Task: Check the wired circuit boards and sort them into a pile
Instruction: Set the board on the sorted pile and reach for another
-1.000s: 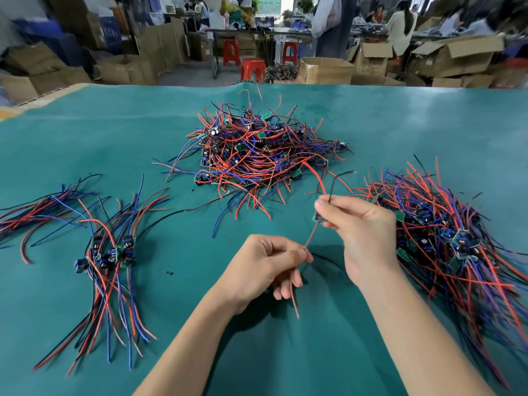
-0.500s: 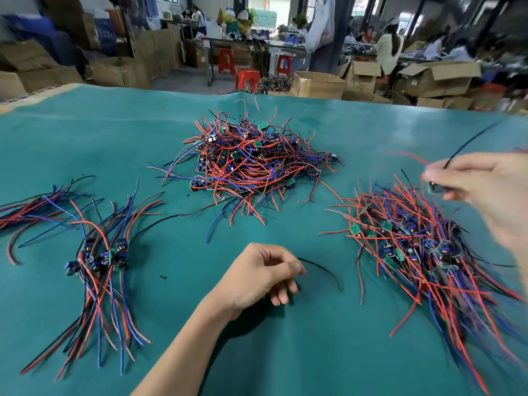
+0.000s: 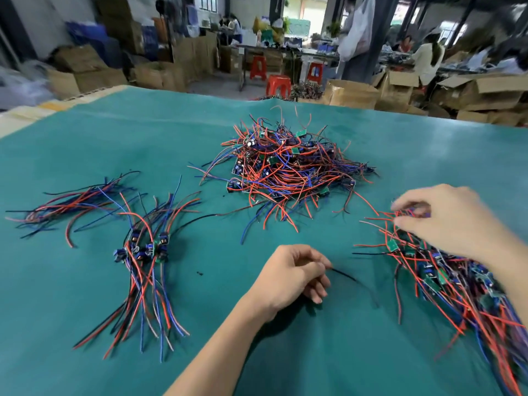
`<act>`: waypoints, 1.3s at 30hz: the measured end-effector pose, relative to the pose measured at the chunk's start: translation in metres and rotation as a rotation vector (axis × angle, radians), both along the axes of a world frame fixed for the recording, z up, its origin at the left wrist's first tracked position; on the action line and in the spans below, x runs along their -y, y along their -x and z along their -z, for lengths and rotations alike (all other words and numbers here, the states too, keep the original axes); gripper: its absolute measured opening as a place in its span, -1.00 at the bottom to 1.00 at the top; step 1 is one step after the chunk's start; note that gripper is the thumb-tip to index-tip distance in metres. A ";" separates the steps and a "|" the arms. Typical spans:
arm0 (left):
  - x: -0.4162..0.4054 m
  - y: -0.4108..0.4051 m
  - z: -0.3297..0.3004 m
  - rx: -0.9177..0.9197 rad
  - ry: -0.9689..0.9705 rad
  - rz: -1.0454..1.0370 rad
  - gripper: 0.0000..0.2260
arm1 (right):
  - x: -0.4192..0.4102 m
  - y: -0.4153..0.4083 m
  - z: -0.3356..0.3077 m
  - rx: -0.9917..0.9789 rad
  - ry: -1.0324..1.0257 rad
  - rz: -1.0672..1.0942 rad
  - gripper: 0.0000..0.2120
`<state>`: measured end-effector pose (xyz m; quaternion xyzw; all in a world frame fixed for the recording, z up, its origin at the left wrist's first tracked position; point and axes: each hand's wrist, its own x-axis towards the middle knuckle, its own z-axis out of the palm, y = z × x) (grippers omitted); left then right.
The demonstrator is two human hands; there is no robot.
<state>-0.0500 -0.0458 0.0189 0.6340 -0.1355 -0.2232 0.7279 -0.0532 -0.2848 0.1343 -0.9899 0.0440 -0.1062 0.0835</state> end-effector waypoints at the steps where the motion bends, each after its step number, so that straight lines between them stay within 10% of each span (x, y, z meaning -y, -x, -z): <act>1: 0.000 0.000 0.000 -0.004 0.008 -0.020 -0.89 | -0.024 -0.010 0.002 -0.006 -0.040 -0.098 -0.90; 4: 0.000 0.000 -0.001 -0.017 0.025 -0.085 -0.87 | -0.093 -0.058 0.024 -0.089 -0.068 -0.322 -0.93; 13: 0.003 -0.003 0.003 -0.035 0.029 -0.313 -0.84 | -0.142 -0.120 0.087 -0.064 -0.305 -0.086 -0.85; 22: 0.001 -0.009 0.000 -0.194 0.300 -0.451 -0.85 | -0.072 -0.028 0.060 0.025 -1.222 -0.038 -0.85; 33: -0.006 -0.010 -0.001 -0.218 0.339 -0.327 -0.84 | -0.068 0.018 0.091 -0.364 -1.152 -0.324 -0.69; 39: -0.003 -0.004 -0.001 -0.207 0.321 -0.092 -0.85 | -0.074 0.010 0.103 0.032 -1.184 -0.208 -0.95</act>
